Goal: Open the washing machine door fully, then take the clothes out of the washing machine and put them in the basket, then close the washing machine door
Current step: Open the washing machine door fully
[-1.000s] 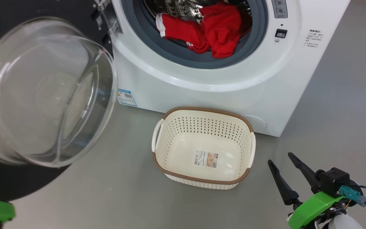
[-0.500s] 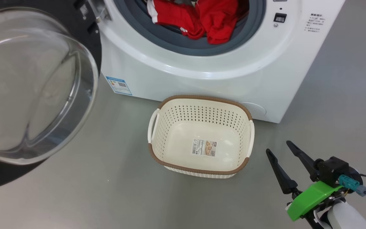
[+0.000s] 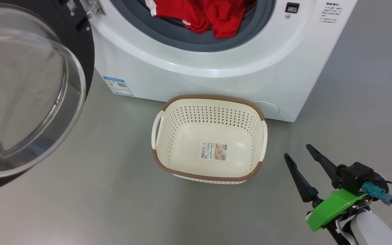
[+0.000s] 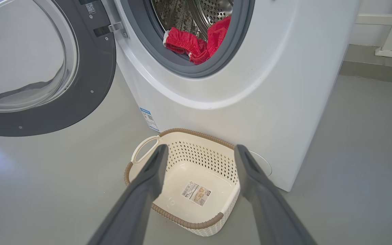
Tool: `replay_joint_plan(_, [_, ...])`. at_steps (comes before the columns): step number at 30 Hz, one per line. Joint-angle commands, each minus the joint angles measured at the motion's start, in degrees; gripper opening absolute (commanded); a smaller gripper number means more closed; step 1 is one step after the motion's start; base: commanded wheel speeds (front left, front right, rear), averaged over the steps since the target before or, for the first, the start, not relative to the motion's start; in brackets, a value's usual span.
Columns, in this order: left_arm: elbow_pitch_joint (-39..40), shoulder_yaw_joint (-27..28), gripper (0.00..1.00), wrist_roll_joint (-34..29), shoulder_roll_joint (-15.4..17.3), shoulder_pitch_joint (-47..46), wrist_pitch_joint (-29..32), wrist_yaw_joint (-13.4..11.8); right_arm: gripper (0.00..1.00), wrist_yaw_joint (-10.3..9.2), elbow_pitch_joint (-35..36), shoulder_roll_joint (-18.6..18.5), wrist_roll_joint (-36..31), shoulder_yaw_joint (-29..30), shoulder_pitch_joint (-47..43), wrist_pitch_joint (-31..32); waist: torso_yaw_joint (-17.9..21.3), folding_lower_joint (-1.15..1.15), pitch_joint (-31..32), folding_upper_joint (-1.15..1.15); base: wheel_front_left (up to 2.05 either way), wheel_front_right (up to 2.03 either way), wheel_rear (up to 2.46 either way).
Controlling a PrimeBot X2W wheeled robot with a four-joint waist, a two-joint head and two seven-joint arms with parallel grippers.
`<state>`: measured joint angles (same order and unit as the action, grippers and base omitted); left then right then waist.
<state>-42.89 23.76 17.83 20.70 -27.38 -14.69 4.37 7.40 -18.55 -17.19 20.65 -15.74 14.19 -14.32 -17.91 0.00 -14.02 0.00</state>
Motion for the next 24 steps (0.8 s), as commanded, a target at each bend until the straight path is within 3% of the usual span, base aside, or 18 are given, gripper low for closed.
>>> replay_joint_plan(1, [0.7,2.2,0.0,-0.8,4.4,-1.6,-0.3,0.5,1.0,0.09,1.2,-0.2,-0.6,-1.0,0.5,-0.7,0.0,0.0,0.1,0.0,0.0,0.0,0.0])
replay_joint_plan(12, [0.7,3.7,0.03,-3.6,1.6,0.5,-0.3,2.6,1.0,0.09,0.8,0.4,-0.1,-1.4,-0.2,-0.7,-0.3,0.0,2.9,0.0,0.0,0.0,0.0])
replay_joint_plan(16, [3.0,3.5,0.44,-4.5,-0.5,3.5,-0.3,2.9,1.0,0.09,0.7,0.4,0.2,-1.7,-0.5,-0.7,-0.3,0.0,4.1,0.0,0.0,0.0,0.0])
replay_joint_plan(17, [3.8,3.4,0.49,-4.6,-1.2,4.3,-0.3,3.0,1.0,0.09,0.7,0.4,0.3,-1.7,-0.6,-0.7,-0.3,0.0,4.5,0.0,0.0,0.0,0.0])
replay_joint_plan(20, [6.5,3.4,0.99,-4.7,-3.1,6.7,-0.3,3.1,1.0,0.09,0.7,0.5,0.5,-1.8,-0.8,-0.7,-0.3,0.0,5.2,0.0,0.0,0.0,0.0])
replay_joint_plan(24, [10.5,1.1,1.0,-3.3,-5.4,10.2,-0.3,3.1,1.0,0.09,0.6,0.5,0.8,-1.8,-1.2,-0.7,-0.1,0.0,6.5,0.0,0.0,0.0,0.0])
